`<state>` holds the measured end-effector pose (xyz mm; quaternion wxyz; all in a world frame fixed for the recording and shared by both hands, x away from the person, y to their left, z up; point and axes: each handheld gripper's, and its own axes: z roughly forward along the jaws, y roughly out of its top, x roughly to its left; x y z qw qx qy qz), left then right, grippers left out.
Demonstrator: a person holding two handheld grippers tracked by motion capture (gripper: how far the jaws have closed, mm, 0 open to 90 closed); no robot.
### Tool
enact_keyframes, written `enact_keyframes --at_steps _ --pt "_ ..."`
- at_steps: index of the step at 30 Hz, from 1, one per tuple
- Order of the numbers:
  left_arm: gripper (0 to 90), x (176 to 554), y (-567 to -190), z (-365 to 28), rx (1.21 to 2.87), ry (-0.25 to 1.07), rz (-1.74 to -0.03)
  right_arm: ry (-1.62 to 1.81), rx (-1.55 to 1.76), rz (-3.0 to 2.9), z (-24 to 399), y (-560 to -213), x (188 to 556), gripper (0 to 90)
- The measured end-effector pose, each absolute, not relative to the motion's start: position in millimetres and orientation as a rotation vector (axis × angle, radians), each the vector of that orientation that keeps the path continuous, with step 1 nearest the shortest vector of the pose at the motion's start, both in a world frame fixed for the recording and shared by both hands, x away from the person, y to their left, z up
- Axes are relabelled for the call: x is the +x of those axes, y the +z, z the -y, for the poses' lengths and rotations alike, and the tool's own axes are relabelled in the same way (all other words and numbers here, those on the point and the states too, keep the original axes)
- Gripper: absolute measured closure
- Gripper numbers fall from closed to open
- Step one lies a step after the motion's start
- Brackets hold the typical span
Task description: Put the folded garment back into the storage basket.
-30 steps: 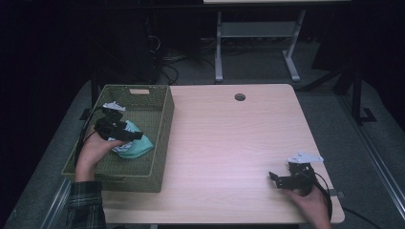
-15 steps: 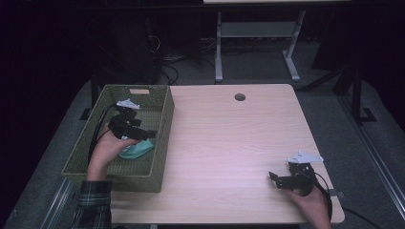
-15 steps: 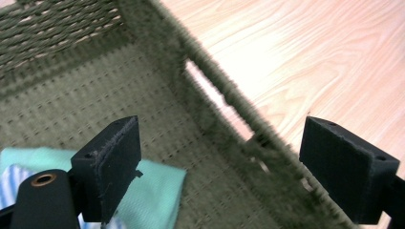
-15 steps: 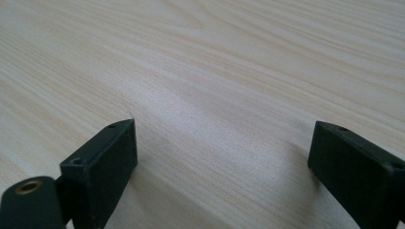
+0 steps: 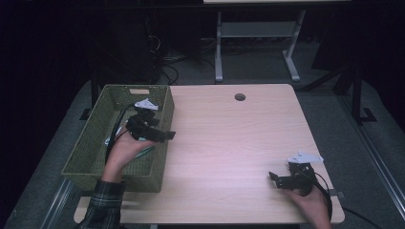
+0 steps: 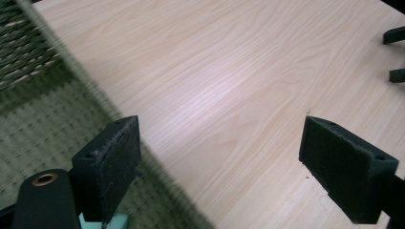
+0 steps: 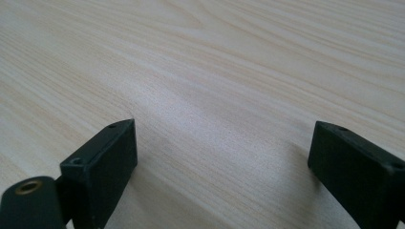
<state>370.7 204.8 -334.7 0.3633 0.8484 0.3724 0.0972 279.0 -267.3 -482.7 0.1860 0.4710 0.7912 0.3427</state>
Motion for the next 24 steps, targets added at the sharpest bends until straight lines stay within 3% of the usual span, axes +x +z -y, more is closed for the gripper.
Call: enact_keyframes --at_steps 24 --pt "13.7 349.8 -367.9 -112.4 2.213 0.191 -0.801 0.966 1.326 -2.229 267.3 -482.7 279.1 9.1"
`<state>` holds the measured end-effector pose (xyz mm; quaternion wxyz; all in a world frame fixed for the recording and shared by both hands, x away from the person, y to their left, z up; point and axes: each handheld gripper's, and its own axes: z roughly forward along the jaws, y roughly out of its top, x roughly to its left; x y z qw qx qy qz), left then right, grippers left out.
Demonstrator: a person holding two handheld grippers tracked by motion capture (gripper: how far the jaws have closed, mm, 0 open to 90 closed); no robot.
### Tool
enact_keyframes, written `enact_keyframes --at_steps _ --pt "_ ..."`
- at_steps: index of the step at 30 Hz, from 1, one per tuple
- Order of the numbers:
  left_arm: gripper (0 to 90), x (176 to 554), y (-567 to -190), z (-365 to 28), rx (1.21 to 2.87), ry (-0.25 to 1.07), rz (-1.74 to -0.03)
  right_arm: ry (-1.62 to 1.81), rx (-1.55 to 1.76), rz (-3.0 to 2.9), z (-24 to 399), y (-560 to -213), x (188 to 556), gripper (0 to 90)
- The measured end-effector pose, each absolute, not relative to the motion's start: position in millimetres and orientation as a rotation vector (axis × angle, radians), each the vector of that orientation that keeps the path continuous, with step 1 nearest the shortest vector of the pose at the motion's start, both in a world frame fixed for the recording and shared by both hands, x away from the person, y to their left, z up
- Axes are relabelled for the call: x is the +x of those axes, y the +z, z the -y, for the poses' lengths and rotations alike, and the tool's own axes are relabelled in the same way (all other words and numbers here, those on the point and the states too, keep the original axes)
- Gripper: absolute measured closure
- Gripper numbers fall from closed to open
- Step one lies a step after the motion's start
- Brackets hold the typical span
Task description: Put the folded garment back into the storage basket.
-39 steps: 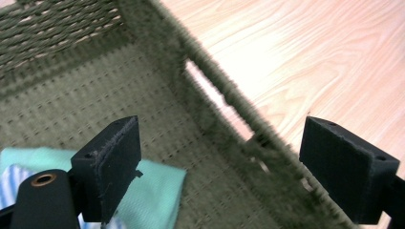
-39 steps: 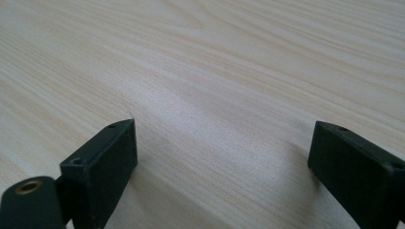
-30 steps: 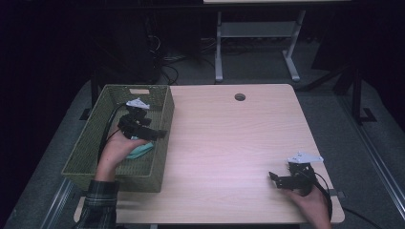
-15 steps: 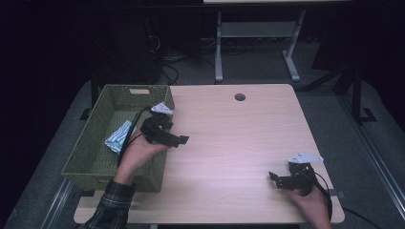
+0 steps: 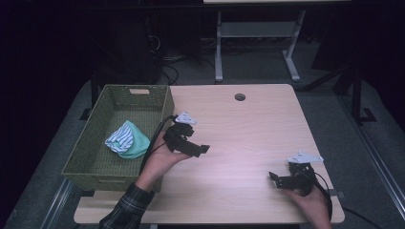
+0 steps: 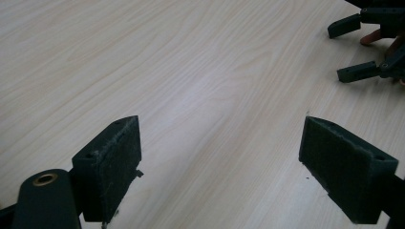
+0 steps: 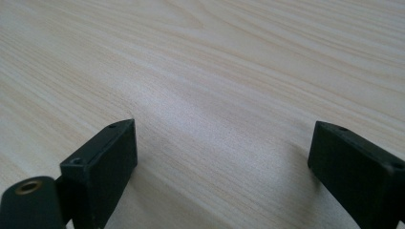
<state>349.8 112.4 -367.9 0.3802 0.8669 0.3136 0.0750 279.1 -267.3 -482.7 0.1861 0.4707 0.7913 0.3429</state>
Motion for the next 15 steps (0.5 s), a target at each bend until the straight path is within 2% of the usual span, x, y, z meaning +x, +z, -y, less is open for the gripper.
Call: enact_keyframes --at_steps 15 --pt "13.6 339.8 -401.4 -77.1 2.231 0.179 -0.745 0.966 1.328 -2.228 267.2 -482.6 279.0 9.1"
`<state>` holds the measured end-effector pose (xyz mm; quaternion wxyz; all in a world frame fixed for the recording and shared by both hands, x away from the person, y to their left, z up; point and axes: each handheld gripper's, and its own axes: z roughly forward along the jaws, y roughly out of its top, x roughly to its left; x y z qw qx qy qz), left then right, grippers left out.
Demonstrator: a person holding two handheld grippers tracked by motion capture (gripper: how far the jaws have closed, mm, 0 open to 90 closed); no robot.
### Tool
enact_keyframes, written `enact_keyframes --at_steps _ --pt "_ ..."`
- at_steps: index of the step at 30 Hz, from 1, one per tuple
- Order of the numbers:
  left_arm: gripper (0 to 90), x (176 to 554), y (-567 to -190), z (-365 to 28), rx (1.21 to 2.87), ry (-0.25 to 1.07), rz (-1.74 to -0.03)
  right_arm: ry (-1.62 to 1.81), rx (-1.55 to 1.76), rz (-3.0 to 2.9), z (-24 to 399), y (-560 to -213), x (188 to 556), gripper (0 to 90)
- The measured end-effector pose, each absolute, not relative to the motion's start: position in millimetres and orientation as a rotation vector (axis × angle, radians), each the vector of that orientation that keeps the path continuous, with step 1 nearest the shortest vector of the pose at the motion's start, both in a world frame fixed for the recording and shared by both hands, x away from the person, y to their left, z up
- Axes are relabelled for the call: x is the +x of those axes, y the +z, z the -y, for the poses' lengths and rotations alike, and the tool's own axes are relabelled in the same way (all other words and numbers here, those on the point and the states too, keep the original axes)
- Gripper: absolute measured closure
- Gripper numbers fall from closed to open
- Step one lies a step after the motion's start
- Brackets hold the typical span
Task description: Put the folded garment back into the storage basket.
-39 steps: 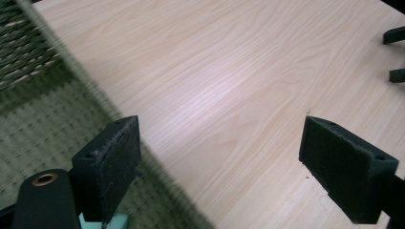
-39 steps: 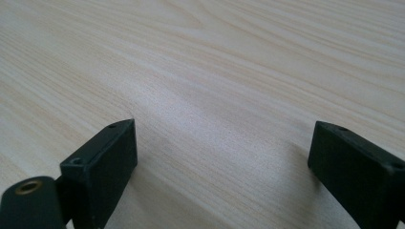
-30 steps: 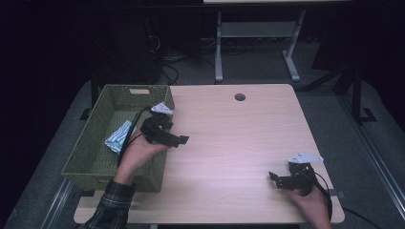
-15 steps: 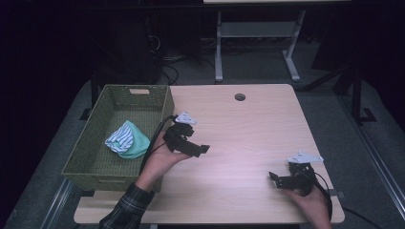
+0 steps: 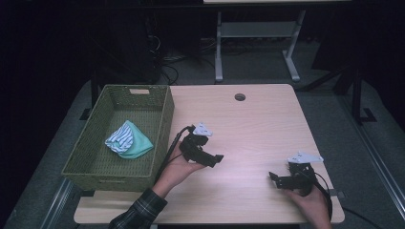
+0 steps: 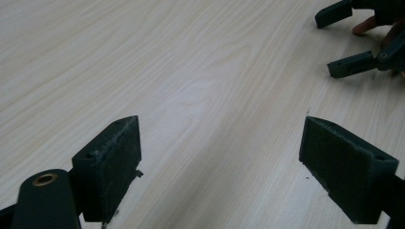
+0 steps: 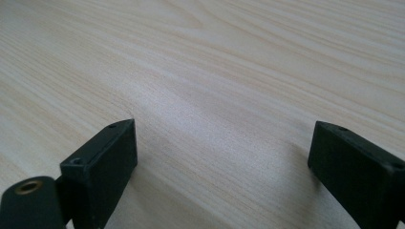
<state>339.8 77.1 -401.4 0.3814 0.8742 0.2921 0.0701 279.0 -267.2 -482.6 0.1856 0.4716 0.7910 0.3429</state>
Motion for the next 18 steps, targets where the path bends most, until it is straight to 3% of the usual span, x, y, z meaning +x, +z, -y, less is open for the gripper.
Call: enact_keyframes --at_steps 18 --pt "13.3 334.0 -442.4 -54.9 2.250 0.149 -0.710 0.965 1.325 -2.228 267.3 -482.8 279.1 9.1"
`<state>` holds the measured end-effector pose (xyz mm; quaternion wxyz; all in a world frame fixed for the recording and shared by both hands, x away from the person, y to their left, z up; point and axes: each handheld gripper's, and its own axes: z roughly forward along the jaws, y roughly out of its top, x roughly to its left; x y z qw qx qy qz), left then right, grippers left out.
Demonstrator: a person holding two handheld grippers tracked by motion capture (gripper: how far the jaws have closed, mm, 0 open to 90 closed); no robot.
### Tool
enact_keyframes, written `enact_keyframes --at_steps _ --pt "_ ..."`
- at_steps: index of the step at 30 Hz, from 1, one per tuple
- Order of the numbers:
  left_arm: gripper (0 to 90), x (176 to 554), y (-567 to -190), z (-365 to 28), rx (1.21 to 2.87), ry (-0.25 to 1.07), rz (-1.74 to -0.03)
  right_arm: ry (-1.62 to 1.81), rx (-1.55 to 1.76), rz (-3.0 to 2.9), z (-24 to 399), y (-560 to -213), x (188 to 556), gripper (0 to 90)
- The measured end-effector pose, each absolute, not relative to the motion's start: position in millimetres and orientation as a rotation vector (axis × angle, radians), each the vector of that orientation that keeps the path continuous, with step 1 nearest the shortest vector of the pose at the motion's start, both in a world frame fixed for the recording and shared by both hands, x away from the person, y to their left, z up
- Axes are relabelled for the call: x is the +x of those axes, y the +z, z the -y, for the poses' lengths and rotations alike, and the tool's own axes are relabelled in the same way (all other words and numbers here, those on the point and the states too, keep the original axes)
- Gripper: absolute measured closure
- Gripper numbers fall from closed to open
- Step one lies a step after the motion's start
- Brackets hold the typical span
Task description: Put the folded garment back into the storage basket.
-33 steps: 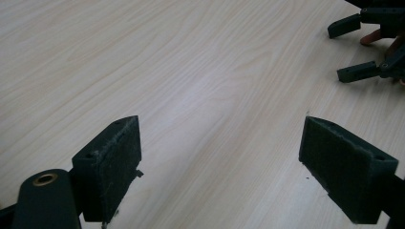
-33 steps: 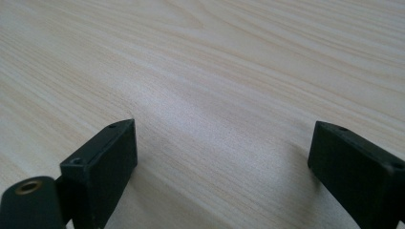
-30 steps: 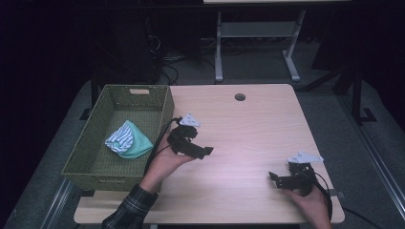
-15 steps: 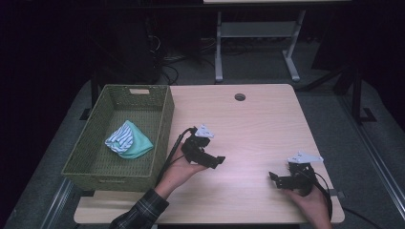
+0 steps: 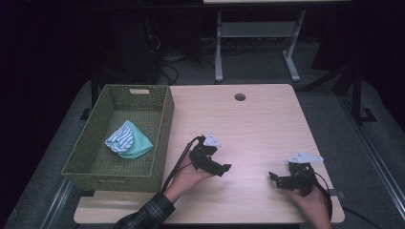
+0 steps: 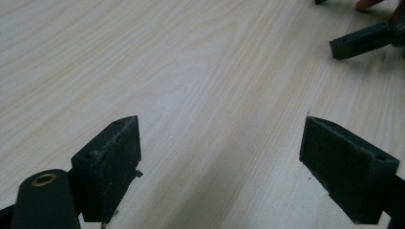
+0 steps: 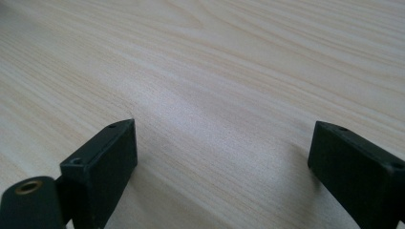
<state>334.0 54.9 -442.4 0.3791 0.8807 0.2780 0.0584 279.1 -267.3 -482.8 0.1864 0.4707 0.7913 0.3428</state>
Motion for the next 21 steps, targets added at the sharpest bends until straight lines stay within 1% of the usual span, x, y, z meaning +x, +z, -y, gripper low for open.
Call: enact_keyframes --at_steps 5,11,21 --pt "13.3 335.2 -454.5 -52.9 2.258 0.148 -0.713 0.966 1.326 -2.228 267.3 -482.7 279.1 9.1" --pt "12.8 338.3 -467.9 -51.2 2.305 0.140 -0.721 0.965 1.326 -2.228 267.3 -482.7 279.1 9.1" --pt "12.6 336.2 -470.9 -51.4 2.299 0.168 -0.707 0.965 1.326 -2.228 267.3 -482.8 279.1 9.1"
